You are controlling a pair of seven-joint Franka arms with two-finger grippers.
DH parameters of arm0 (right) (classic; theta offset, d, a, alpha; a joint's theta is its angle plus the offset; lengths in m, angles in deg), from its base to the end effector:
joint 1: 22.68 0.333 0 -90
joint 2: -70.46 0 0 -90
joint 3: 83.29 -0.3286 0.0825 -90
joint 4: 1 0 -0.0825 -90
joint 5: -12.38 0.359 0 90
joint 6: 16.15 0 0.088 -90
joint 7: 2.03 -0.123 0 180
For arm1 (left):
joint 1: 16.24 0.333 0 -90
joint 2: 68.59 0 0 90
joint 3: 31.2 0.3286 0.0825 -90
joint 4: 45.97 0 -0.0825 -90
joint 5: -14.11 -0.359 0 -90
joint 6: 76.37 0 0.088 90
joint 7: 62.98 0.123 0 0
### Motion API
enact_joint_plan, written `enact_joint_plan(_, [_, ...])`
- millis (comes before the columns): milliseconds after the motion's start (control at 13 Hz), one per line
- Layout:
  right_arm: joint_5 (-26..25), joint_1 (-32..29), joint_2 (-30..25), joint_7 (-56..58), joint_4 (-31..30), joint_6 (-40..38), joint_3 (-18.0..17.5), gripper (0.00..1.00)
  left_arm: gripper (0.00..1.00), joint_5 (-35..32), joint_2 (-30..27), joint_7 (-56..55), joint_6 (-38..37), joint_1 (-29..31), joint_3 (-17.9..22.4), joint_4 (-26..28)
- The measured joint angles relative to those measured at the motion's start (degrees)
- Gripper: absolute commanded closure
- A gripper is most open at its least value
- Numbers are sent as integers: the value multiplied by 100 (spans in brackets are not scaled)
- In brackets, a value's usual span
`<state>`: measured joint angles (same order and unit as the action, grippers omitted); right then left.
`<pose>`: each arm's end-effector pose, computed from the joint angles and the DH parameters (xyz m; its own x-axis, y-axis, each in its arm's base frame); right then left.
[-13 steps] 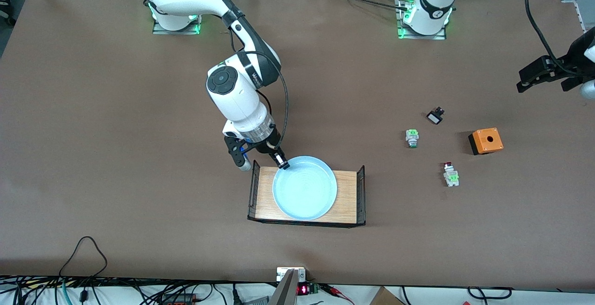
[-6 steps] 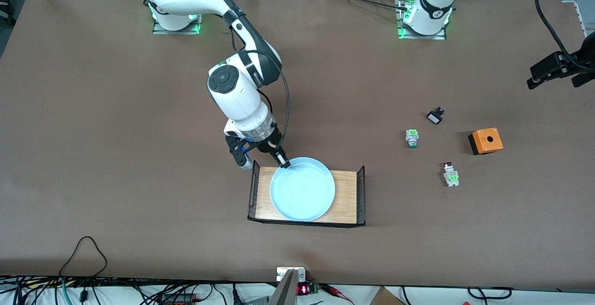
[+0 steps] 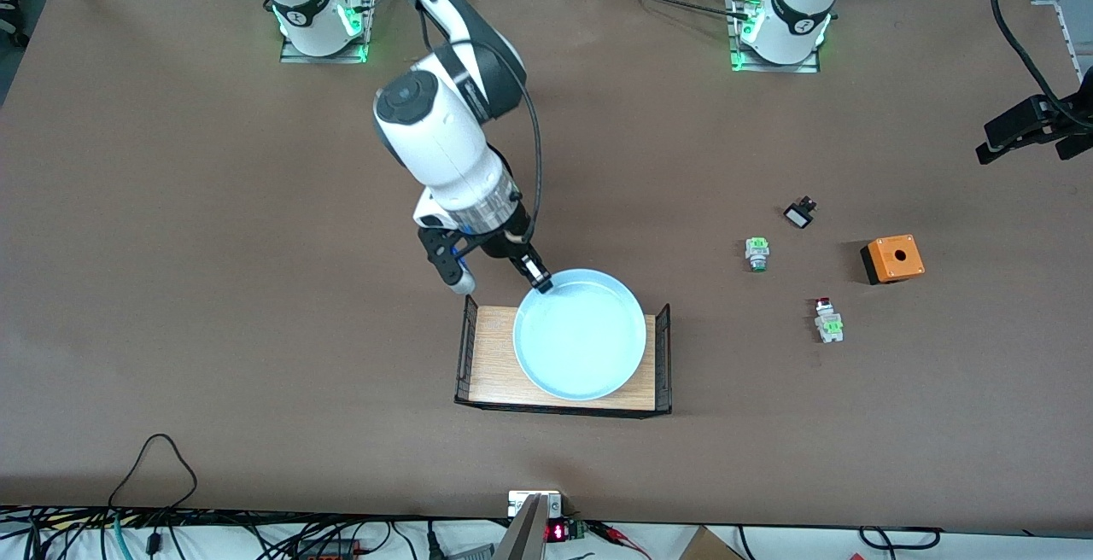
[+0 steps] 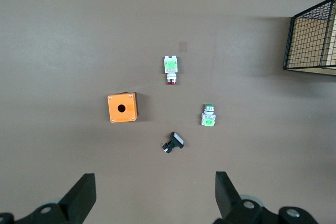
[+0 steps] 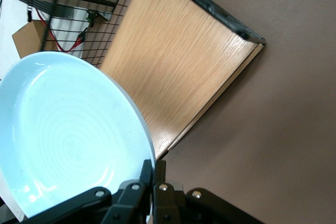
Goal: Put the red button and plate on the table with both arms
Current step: 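Lift the blue plate off the tray with the right gripper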
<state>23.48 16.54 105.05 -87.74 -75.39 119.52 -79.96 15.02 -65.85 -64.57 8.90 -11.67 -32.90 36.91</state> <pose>0.6019 0.4553 0.4484 0.5938 -0.7961 -0.1162 -0.7456 -0.4902 -0.4515 0.5364 0.0253 0.6435 0.9970 0.0765 -0.0066 0.0766 -0.9969 0.0171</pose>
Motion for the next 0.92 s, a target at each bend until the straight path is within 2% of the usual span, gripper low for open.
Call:
enact_joint_plan(231, [0, -90, -351, 1, 131, -547, 77, 100, 0, 67, -37, 0, 1, 1, 6, -51])
enact_joint_plan(538, [0, -287, -444, 156, 328, -1078, 103, 100, 0, 111, -80, 0, 1, 5, 18, -63])
enact_joint_plan(769, [0, -572, -731, 1005, 404, -1812, 119, 100, 0, 112, -80, 0, 1, 7, 25, -64])
enact_joint_plan(923, [1, -838, -1031, 1755, 370, -2566, 129, 100, 0, 112, -80, 0, 2, 7, 25, -65])
